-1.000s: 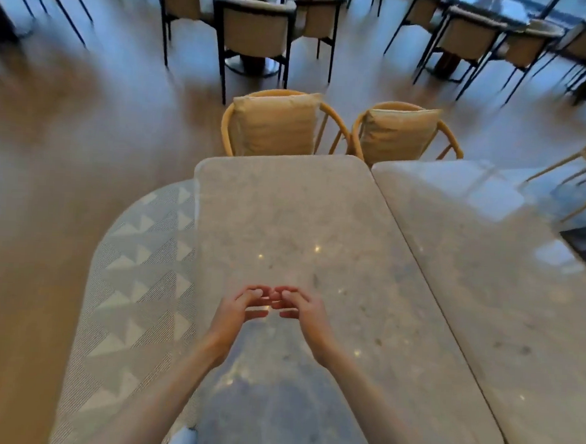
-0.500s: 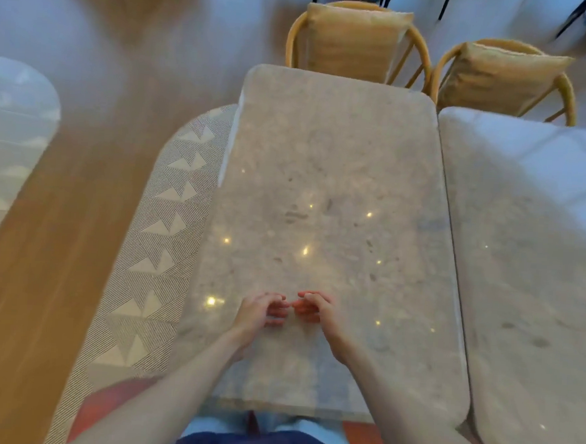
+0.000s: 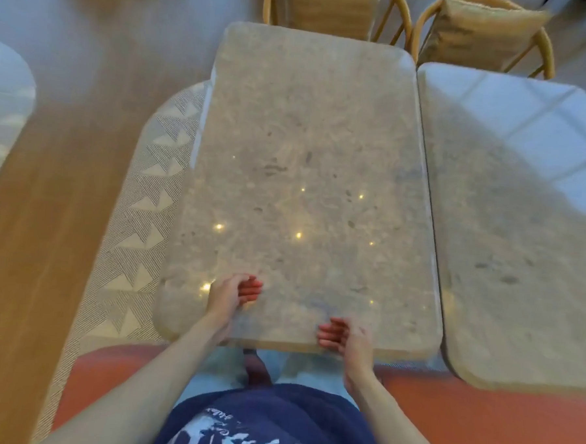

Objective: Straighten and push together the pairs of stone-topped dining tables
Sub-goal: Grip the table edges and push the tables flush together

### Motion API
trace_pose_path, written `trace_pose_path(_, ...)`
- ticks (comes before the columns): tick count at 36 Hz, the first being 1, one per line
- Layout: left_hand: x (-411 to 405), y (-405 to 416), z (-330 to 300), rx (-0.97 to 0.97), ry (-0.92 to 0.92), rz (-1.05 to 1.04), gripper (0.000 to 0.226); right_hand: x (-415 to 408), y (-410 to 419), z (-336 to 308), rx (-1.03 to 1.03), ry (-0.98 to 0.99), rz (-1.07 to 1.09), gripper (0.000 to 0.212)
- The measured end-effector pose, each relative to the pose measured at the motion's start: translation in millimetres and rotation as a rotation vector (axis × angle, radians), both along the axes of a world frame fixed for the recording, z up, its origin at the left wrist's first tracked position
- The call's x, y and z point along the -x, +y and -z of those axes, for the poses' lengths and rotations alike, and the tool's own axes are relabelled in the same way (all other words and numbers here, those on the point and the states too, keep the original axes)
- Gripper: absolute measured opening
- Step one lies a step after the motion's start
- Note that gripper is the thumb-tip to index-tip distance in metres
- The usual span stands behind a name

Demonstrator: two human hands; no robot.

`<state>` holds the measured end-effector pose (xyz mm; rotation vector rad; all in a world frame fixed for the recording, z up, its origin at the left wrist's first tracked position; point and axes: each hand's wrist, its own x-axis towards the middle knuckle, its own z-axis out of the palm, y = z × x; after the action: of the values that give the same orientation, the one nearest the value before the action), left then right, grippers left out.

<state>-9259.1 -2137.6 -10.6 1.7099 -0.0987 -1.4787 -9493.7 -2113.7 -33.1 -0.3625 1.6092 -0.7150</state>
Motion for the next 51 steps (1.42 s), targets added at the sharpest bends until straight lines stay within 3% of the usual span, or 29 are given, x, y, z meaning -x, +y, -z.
trace_pose_path(3,25.6,38.7,2.0,-0.069,0.004,-0.121,0.025,25.8,27.4,6.5,-0.077,0.143,0.142,0.035)
trace_pose_path(5,48.7,67.0,6.8,-0.110,0.055,-0.217,0.031,40.7,39.3,9.7,-0.144,0.105,0.263,0.037)
trace_pose_path(8,74.7,97.7,20.4,-0.209,0.176,-0.380,0.034,48.1,39.3,17.7,-0.192,-0.178,0.444,0.031)
trace_pose_path(10,86.2,106.2,28.0,-0.262,0.270,-0.473,0.034,50.4,32.8,22.4,-0.162,-0.371,0.526,0.040)
trace_pose_path(14,97.4,99.6,39.3,-0.117,0.452,-0.619,0.048,53.0,17.9,26.3,-0.135,-0.587,0.544,0.052)
trace_pose_path(19,89.1,78.9,42.9,0.050,0.547,-0.786,0.066,57.5,25.9,34.3,-0.100,-0.645,0.546,0.054)
trace_pose_path(25,86.1,91.0,38.1,0.106,0.590,-0.705,0.049,62.8,25.9,31.9,-0.090,-0.661,0.490,0.052)
trace_pose_path(39,96.7,110.0,38.7,0.162,0.528,-0.675,0.051,73.7,45.6,30.7,-0.003,-0.679,0.407,0.052)
trace_pose_path(44,98.4,118.2,39.6,0.163,0.503,-0.658,0.029,76.5,52.2,31.0,-0.015,-0.675,0.390,0.051)
trace_pose_path(51,100.2,125.4,44.8,0.179,0.513,-0.650,0.029,80.9,59.4,30.4,-0.025,-0.677,0.389,0.046)
